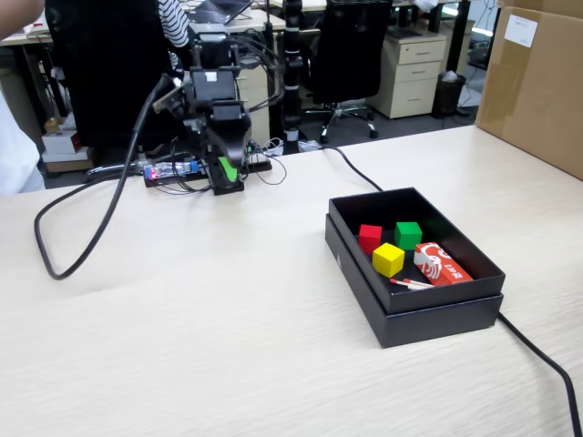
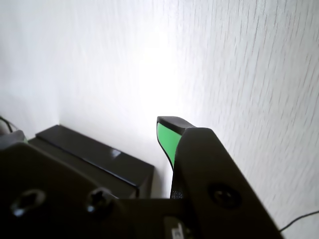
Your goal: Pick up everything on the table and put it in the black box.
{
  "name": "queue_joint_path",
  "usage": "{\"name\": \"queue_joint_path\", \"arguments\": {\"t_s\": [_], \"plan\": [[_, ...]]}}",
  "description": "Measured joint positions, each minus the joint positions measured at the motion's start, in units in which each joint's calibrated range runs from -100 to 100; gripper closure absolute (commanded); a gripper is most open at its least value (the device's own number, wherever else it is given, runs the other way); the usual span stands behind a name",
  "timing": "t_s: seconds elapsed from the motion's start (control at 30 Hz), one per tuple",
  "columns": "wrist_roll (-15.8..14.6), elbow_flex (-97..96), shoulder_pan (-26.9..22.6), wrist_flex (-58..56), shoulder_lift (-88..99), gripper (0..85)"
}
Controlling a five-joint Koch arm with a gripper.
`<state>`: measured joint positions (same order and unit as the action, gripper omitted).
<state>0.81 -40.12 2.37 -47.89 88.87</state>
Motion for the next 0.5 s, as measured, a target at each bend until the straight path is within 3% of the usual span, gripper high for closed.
{"name": "queue_joint_path", "arguments": {"t_s": [0.3, 0.5], "plan": [[0.24, -18.80, 0.29, 11.85, 9.45, 33.4], [0.29, -35.33, 0.49, 26.25, 9.97, 33.4]]}}
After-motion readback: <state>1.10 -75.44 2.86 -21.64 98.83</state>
